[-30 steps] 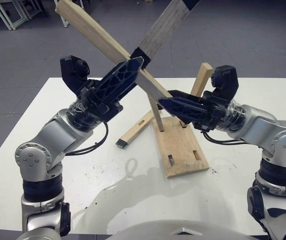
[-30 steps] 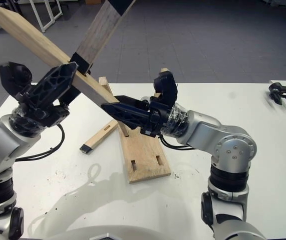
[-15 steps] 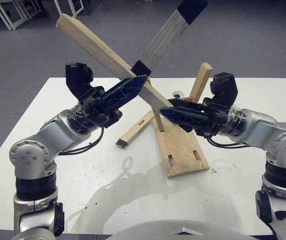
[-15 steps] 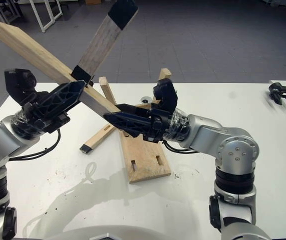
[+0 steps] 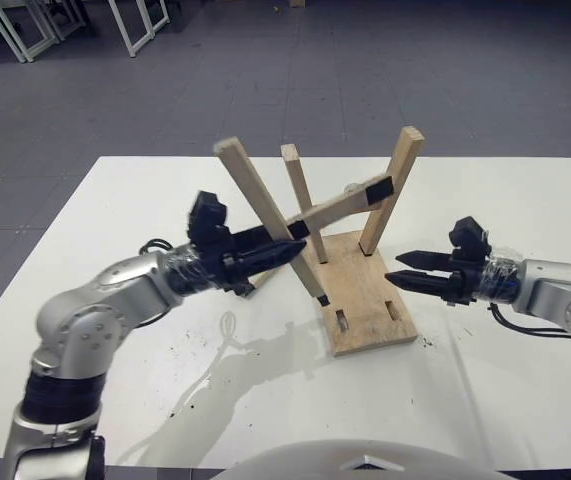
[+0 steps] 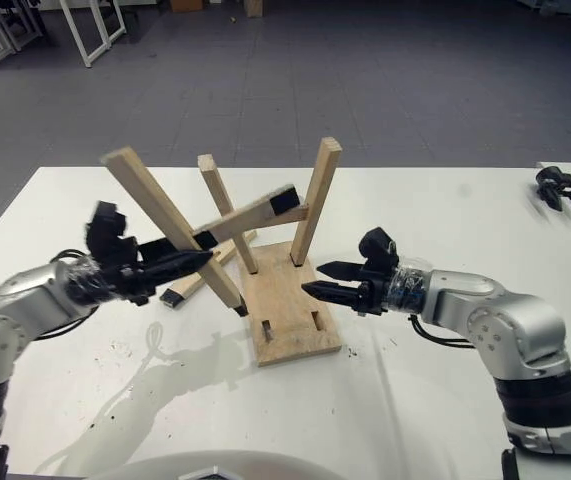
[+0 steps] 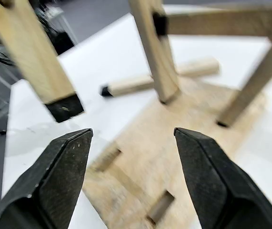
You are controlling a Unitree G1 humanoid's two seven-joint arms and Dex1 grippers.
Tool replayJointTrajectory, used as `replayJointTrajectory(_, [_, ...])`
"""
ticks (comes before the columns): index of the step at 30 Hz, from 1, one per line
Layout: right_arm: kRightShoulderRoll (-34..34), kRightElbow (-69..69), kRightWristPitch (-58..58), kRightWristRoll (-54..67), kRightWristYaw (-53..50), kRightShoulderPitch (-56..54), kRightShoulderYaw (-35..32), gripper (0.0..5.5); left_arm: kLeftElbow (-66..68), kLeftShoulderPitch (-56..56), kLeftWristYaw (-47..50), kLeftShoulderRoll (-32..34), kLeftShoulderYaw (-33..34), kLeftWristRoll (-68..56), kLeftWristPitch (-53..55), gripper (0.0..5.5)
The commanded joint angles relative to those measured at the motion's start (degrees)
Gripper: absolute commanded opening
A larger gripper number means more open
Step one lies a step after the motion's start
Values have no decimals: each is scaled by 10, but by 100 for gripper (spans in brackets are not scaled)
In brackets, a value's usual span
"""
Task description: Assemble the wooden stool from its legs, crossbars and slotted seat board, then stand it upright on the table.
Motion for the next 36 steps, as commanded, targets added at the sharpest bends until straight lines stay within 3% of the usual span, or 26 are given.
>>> replayJointTrajectory(1, [-20, 34, -50, -88, 28, 14, 36, 315, 24, 4, -18, -47, -58, 76, -31, 213])
replayJointTrajectory(12, [5, 44, -62, -153, 59, 12, 61, 315, 103, 3, -73, -106, -109, 189, -64, 213])
replayJointTrajectory(25, [23, 30, -52, -168, 52, 27, 47, 315, 158, -20, -78, -41, -192, 393, -89, 210])
replayJointTrajectory(32, [28, 15, -50, -168, 38, 51, 41, 315, 129, 1, -25, 6, -266, 498, -59, 210])
replayJointTrajectory(36, [32, 15, -49, -168, 31, 58, 39, 315, 105, 47, 14, -4, -316, 543, -75, 210])
